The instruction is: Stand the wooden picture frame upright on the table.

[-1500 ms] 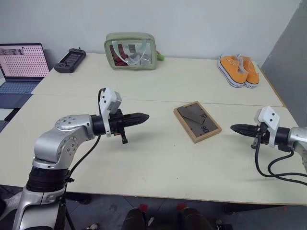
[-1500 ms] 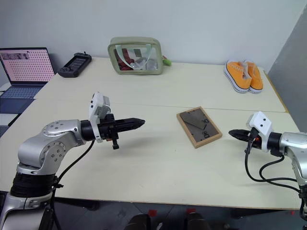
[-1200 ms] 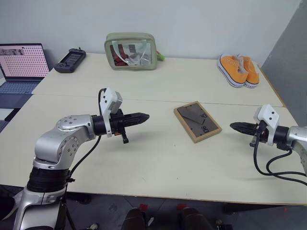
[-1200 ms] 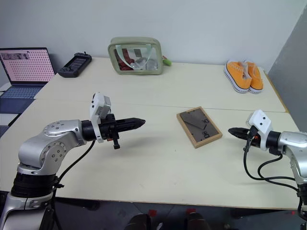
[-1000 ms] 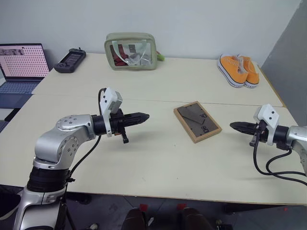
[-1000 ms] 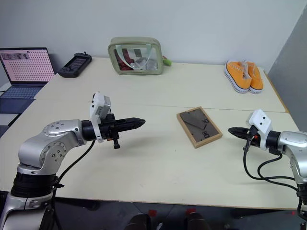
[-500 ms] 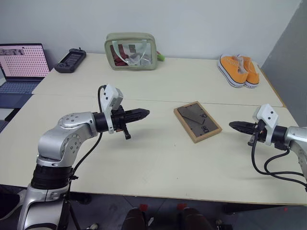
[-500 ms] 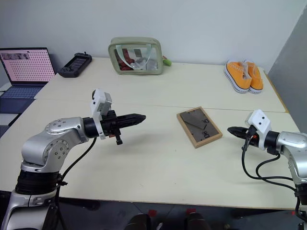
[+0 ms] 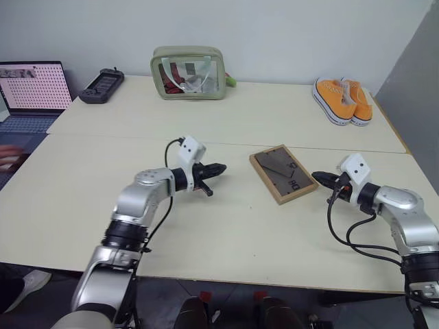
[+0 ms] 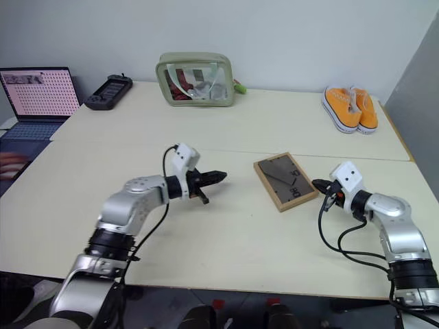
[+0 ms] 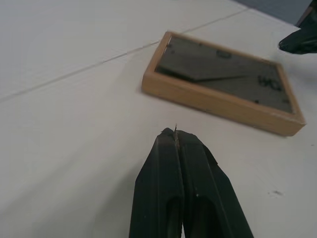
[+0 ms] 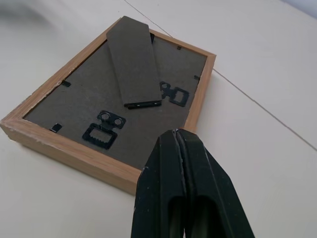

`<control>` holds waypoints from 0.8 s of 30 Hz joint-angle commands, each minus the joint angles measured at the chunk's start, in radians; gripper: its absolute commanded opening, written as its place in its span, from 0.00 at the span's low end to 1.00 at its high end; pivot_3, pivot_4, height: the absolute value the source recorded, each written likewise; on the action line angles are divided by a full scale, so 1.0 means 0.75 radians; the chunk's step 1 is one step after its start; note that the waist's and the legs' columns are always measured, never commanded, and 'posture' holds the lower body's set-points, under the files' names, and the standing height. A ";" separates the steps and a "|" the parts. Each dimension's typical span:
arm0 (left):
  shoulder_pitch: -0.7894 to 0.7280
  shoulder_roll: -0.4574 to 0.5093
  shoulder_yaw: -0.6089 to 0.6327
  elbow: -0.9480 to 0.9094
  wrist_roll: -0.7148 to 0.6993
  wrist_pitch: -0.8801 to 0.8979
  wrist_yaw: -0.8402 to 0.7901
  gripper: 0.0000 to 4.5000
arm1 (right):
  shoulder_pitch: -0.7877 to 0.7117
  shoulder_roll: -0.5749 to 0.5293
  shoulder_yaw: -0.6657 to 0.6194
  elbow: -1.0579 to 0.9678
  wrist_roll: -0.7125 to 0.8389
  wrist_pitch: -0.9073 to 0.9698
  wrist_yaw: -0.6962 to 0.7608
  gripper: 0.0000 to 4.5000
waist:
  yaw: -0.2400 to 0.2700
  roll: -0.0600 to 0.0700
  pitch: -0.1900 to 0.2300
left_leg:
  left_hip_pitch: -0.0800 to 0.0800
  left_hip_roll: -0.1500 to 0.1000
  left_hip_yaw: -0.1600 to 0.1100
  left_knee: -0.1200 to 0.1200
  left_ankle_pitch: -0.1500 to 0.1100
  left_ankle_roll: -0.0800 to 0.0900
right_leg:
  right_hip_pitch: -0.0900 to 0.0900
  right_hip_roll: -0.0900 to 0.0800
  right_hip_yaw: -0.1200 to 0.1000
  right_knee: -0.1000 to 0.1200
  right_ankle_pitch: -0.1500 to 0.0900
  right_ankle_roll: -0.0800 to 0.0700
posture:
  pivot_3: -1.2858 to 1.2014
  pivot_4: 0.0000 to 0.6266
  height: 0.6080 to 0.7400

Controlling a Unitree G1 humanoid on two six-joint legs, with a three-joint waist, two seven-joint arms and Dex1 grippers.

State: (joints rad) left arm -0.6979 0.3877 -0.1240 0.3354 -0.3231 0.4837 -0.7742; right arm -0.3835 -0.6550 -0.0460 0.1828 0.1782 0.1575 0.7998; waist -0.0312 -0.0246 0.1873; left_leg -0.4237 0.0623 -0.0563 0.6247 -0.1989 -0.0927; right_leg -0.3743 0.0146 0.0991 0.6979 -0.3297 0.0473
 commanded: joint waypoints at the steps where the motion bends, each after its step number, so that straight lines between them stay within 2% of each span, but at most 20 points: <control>1: -0.110 -0.139 -0.031 0.169 0.078 -0.146 0.035 0.00 | -0.024 0.043 -0.004 0.018 -0.025 -0.054 -0.061 0.01 | 0.003 0.000 0.000 | 0.000 0.000 -0.001 0.000 0.000 0.000 | 0.001 0.000 -0.001 0.000 0.000 0.000 | 0.52 0.24 1.00; 7: -0.179 -0.228 -0.018 0.312 0.129 -0.235 0.021 0.00 | -0.042 0.038 -0.048 0.136 -0.062 -0.116 -0.128 0.01 | 0.001 0.000 0.000 | 0.000 -0.001 -0.001 0.001 0.000 0.000 | 0.001 0.000 -0.001 0.001 0.000 0.000 | 0.52 0.24 1.00; 12: -0.199 -0.246 -0.011 0.355 0.145 -0.267 0.008 0.00 | -0.103 0.011 -0.086 0.342 -0.107 -0.208 -0.224 0.01 | -0.002 0.001 0.000 | 0.000 -0.001 -0.001 0.001 0.000 0.000 | 0.001 0.000 -0.001 0.001 0.000 0.001 | 0.52 0.24 1.00; 15: -0.196 -0.248 -0.009 0.352 0.150 -0.270 0.000 0.00 | -0.102 0.015 -0.070 0.396 -0.123 -0.248 -0.212 0.01 | -0.002 0.001 0.000 | 0.001 -0.001 -0.001 0.001 0.000 0.000 | 0.001 0.000 -0.001 0.001 0.000 0.001 | 0.52 0.24 1.00; 24: -0.219 -0.261 0.006 0.392 0.170 -0.280 -0.004 0.00 | 0.039 0.210 0.052 0.198 -0.128 -0.217 -0.230 0.01 | -0.008 0.001 -0.001 | 0.001 -0.001 -0.001 0.001 0.000 0.000 | 0.002 0.000 0.000 0.001 0.000 0.001 | 0.52 0.24 1.00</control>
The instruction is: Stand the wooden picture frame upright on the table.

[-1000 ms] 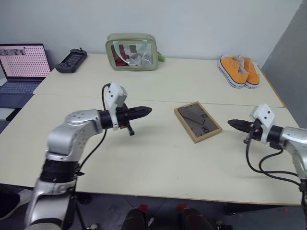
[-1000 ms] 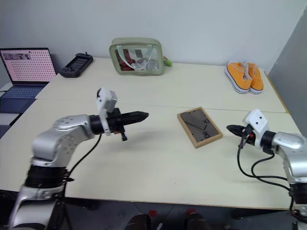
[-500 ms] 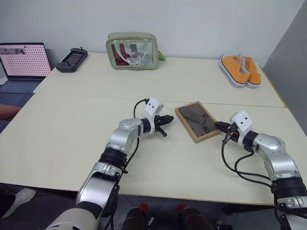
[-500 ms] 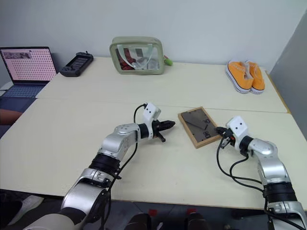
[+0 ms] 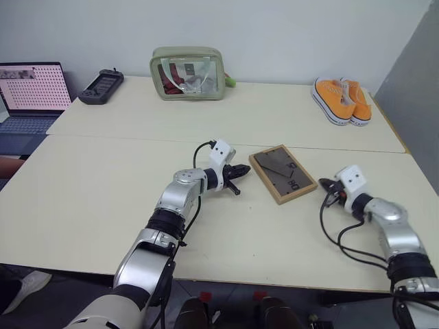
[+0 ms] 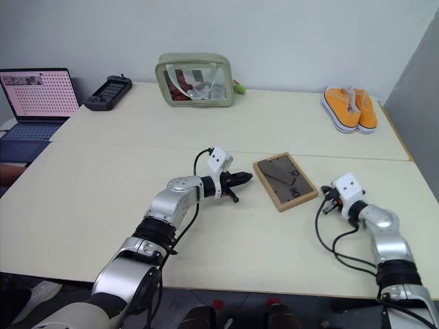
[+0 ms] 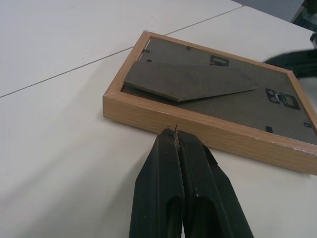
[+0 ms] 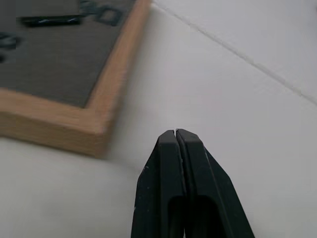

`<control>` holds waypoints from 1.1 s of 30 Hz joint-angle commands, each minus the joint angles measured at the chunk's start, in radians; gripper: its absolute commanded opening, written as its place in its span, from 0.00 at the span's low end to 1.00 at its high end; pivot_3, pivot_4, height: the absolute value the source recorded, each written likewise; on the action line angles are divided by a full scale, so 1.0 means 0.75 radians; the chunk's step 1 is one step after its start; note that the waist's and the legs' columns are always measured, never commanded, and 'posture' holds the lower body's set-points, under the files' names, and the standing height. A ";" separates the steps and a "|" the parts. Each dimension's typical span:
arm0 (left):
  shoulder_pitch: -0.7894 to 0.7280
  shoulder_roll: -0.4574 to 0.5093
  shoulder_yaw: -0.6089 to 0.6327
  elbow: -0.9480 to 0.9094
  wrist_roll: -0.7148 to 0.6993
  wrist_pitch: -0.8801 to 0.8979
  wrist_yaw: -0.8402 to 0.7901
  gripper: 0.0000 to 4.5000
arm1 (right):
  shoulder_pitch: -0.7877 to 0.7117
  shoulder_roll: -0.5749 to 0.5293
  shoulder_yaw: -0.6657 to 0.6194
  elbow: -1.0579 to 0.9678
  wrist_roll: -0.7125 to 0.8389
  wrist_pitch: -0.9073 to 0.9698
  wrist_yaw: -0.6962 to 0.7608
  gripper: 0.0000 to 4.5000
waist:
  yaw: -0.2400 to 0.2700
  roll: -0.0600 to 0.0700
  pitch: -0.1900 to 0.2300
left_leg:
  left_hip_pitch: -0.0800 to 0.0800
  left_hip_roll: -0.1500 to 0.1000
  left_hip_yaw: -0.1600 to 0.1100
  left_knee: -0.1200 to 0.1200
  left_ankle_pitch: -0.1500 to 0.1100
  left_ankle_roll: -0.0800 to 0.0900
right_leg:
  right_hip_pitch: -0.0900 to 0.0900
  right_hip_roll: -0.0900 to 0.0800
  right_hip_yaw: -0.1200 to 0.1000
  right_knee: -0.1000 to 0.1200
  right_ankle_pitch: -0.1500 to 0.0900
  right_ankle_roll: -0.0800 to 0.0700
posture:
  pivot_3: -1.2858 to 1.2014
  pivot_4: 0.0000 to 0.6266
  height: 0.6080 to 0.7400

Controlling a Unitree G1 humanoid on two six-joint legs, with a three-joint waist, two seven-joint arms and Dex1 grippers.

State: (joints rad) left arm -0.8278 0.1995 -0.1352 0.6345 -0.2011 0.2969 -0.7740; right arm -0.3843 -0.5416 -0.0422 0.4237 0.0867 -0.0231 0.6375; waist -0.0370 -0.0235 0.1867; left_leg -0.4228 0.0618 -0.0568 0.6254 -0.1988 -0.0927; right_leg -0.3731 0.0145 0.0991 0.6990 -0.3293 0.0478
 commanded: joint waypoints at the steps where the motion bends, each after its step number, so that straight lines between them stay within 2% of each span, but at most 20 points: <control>1: -0.049 -0.011 0.022 0.001 0.010 -0.033 -0.005 0.00 | 0.055 0.077 0.056 -0.160 -0.005 0.036 -0.023 0.01 | -0.001 0.000 0.000 | 0.000 0.000 -0.001 0.000 0.000 0.000 | 0.000 0.000 -0.001 0.000 0.000 0.000 | 0.52 0.24 1.00; 7: -0.083 -0.007 0.023 0.102 0.047 -0.041 0.007 0.00 | 0.133 0.129 0.085 -0.371 0.006 0.141 -0.045 0.01 | -0.015 0.000 0.000 | 0.002 0.000 0.000 -0.001 0.000 0.000 | 0.001 0.001 0.000 0.001 0.000 0.000 | 0.52 0.24 1.00; 14: -0.141 0.041 0.062 0.251 0.102 -0.150 0.047 0.00 | 0.138 0.109 0.056 -0.376 0.004 0.172 -0.068 0.01 | -0.015 0.000 0.000 | 0.002 0.000 0.000 -0.001 0.000 0.000 | 0.001 0.000 0.000 0.001 0.000 0.000 | 0.52 0.24 1.00; 21: -0.154 0.157 0.086 0.255 0.102 -0.159 -0.054 0.00 | 0.155 0.121 0.068 -0.414 0.008 0.188 -0.086 0.01 | -0.015 0.000 0.000 | 0.002 0.000 0.000 -0.001 0.000 0.000 | 0.001 0.000 -0.001 0.001 0.000 0.000 | 0.52 0.24 1.00; 25: -0.103 0.202 0.070 0.104 0.043 0.061 -0.209 0.00 | 0.177 0.097 0.085 -0.479 0.001 0.193 -0.059 0.01 | -0.013 0.000 0.000 | 0.002 0.000 -0.001 -0.001 0.000 0.000 | 0.001 0.000 -0.001 0.001 0.000 0.000 | 0.52 0.24 1.00; 28: 0.021 0.270 -0.024 -0.171 0.045 0.133 -0.372 0.00 | 0.181 0.086 0.088 -0.514 0.001 0.205 -0.048 0.01 | -0.016 0.001 0.000 | 0.001 0.000 -0.001 -0.001 0.000 0.000 | 0.000 0.000 -0.001 0.001 0.000 0.000 | 0.52 0.24 1.00; 33: 0.111 0.310 -0.085 -0.380 0.058 0.239 -0.399 0.00 | 0.171 0.107 0.098 -0.513 0.002 0.221 -0.068 0.01 | -0.018 0.001 0.000 | 0.002 0.001 -0.001 -0.001 0.000 0.000 | 0.001 0.001 -0.001 0.002 0.000 0.000 | 0.52 0.24 1.00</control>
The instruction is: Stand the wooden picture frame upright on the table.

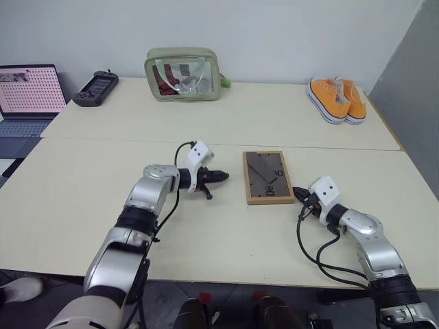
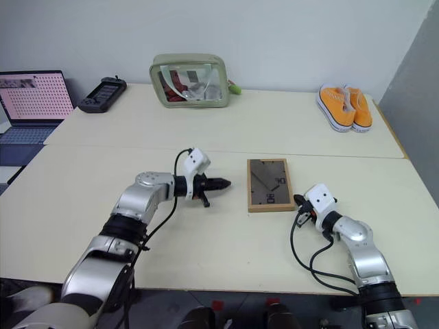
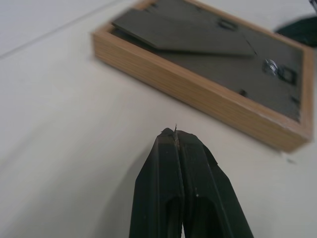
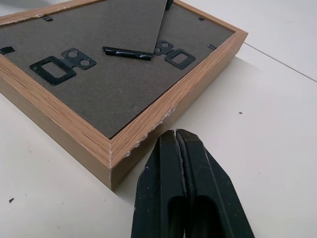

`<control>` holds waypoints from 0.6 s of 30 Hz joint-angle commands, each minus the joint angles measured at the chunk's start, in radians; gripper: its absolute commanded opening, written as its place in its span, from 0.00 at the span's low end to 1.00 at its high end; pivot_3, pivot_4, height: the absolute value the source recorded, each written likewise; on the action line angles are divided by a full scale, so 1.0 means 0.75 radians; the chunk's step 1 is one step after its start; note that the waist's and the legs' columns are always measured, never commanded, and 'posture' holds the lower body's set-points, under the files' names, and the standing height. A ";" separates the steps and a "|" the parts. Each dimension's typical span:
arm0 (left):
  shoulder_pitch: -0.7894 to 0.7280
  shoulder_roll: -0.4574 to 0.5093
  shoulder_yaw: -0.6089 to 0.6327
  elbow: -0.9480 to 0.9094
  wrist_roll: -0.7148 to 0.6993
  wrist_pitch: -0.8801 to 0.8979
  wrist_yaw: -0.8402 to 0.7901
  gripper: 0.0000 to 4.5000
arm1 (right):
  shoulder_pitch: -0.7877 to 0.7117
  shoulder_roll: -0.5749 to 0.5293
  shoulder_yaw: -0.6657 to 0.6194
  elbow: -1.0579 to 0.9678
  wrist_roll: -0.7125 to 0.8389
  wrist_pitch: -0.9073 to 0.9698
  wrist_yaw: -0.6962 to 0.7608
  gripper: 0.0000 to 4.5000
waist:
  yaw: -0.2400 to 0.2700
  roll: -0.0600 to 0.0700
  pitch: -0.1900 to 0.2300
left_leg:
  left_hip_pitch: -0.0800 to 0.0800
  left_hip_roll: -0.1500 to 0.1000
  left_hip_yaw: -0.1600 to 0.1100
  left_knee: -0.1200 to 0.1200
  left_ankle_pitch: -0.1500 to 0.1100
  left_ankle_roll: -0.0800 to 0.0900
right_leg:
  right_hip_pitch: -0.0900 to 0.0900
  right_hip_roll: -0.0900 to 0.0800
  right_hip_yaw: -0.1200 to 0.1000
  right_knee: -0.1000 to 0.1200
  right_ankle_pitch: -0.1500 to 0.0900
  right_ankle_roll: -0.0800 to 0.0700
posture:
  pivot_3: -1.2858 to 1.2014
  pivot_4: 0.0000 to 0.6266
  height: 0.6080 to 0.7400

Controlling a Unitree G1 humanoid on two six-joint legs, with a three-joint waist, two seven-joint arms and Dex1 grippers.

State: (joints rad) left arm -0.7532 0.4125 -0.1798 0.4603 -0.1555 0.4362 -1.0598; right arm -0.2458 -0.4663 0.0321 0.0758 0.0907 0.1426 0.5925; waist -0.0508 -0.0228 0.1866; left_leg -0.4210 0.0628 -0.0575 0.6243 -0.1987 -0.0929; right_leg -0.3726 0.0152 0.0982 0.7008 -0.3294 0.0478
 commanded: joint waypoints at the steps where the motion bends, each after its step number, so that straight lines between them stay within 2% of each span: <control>1: 0.016 0.024 -0.027 -0.160 -0.003 0.066 -0.012 0.00 | -0.014 0.008 -0.002 -0.048 -0.004 0.001 -0.011 0.01 | 0.001 0.000 0.000 | 0.000 0.000 0.000 0.000 0.000 0.000 | 0.000 0.000 0.000 0.000 0.000 0.000 | 0.52 0.24 1.00; 4: -0.003 0.010 0.002 -0.165 -0.037 0.190 0.013 0.00 | -0.013 0.000 -0.008 -0.033 -0.006 -0.003 -0.008 0.01 | 0.001 0.000 0.000 | 0.000 -0.001 0.000 0.001 0.000 0.000 | 0.000 0.000 0.000 0.000 0.000 0.000 | 0.52 0.24 1.00; 8: -0.062 0.049 0.040 -0.227 -0.156 0.565 -0.033 0.00 | -0.013 -0.036 -0.020 -0.015 -0.009 -0.013 0.015 0.01 | -0.002 0.000 0.000 | -0.001 -0.001 0.000 0.001 0.000 0.000 | 0.000 0.000 0.000 0.000 0.000 0.000 | 0.52 0.24 1.00; 11: -0.165 0.112 0.119 -0.264 -0.370 1.115 -0.083 0.00 | -0.012 -0.059 -0.025 -0.006 -0.008 -0.023 0.030 0.01 | -0.007 0.000 0.000 | -0.002 -0.001 0.000 0.001 0.000 0.001 | -0.001 0.000 0.000 0.000 0.000 0.000 | 0.52 0.24 1.00; 13: -0.233 0.091 0.241 -0.211 -0.438 1.374 -0.012 0.00 | -0.010 -0.069 -0.026 0.000 -0.006 -0.031 0.035 0.01 | -0.009 0.000 0.000 | -0.003 0.000 -0.002 0.001 0.000 0.001 | -0.002 0.001 -0.002 0.001 0.000 0.000 | 0.52 0.24 1.00; 18: -0.202 0.044 0.281 -0.272 -0.472 1.538 0.122 0.00 | -0.004 -0.069 -0.026 -0.005 -0.002 -0.028 0.027 0.01 | -0.008 0.001 -0.001 | -0.001 -0.001 -0.002 0.001 0.000 0.001 | 0.000 0.000 -0.001 0.000 0.000 0.000 | 0.52 0.24 1.00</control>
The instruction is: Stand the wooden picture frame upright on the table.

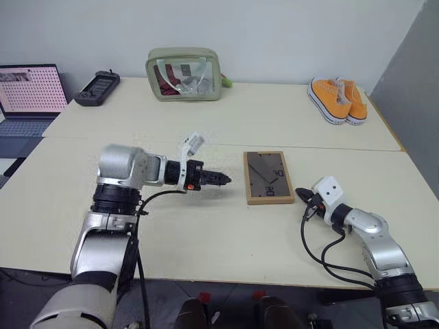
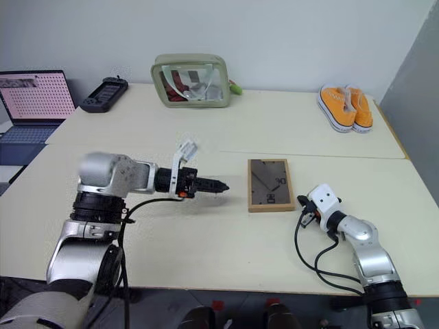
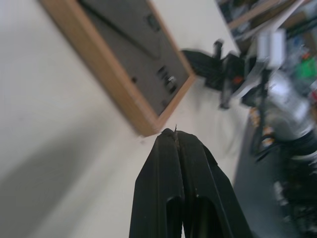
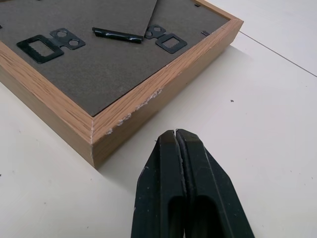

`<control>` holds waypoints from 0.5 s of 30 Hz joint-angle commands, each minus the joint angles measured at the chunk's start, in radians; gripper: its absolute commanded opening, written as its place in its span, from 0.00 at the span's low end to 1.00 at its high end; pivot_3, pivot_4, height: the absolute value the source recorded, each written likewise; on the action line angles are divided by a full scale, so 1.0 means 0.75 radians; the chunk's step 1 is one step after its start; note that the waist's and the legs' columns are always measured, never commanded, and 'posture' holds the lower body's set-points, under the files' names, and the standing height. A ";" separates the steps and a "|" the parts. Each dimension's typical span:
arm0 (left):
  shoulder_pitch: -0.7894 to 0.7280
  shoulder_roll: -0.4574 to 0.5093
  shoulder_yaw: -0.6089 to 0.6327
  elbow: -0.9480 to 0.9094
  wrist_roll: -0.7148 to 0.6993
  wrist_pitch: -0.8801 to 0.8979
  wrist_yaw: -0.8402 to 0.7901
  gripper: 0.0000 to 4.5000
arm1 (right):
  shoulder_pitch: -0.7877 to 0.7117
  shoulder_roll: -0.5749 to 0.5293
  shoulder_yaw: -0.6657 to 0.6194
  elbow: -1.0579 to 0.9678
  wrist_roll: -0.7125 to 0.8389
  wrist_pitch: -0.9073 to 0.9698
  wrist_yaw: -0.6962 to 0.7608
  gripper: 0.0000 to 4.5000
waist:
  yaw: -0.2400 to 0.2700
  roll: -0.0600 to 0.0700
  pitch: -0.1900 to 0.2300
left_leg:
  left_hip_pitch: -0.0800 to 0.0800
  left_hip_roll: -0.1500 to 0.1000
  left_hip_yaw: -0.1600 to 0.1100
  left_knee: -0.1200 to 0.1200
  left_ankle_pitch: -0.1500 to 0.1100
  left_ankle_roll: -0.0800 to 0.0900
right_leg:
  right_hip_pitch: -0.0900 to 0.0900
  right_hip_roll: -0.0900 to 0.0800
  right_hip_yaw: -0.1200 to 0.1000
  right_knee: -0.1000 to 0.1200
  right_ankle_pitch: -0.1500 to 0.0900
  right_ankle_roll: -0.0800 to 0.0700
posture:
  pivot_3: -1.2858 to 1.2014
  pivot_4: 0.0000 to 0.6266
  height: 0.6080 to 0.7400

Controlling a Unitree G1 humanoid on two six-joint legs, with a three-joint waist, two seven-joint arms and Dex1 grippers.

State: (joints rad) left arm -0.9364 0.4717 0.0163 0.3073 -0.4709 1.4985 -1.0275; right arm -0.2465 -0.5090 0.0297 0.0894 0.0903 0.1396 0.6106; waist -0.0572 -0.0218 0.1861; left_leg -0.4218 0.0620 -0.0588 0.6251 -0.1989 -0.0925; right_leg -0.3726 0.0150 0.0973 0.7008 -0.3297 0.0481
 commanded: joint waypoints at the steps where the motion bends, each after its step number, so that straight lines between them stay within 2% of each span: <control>1: 0.051 -0.040 0.024 -0.076 -0.062 0.138 0.095 0.09 | 0.002 -0.010 -0.020 -0.030 -0.002 -0.023 0.002 0.00 | 0.001 0.000 0.000 | 0.000 0.000 0.000 0.000 0.000 0.000 | 0.000 0.000 0.000 0.000 0.000 0.000 | 0.52 0.24 1.00; 4: 0.069 -0.051 0.041 -0.081 -0.081 0.150 0.136 0.18 | 0.015 -0.005 -0.015 -0.048 -0.001 -0.018 0.000 0.00 | 0.002 0.000 0.000 | 0.000 0.001 0.000 0.000 0.000 0.000 | 0.000 0.000 0.000 0.000 0.000 0.000 | 0.52 0.24 1.00; 7: 0.063 -0.072 0.074 -0.043 -0.083 0.147 0.193 0.34 | 0.025 -0.004 -0.013 -0.056 -0.001 -0.017 -0.001 0.00 | 0.004 0.000 0.000 | 0.000 0.000 0.000 0.000 0.000 -0.001 | 0.000 0.000 0.000 0.001 0.000 0.000 | 0.52 0.24 1.00; 15: 0.044 -0.103 0.133 -0.017 -0.111 0.152 0.275 0.67 | 0.030 -0.009 -0.017 -0.058 0.001 -0.017 0.002 0.00 | 0.005 0.000 0.000 | 0.000 0.001 0.000 0.000 0.000 -0.001 | 0.000 0.000 0.000 0.001 0.000 0.000 | 0.52 0.24 1.00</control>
State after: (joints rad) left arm -0.8773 0.3972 0.0870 0.2919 -0.5302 1.6085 -0.8345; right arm -0.2254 -0.5073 0.0308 0.0816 0.0912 0.1396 0.6096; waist -0.0534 -0.0219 0.1861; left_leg -0.4217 0.0623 -0.0588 0.6251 -0.1986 -0.0929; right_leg -0.3728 0.0149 0.0973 0.7012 -0.3296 0.0480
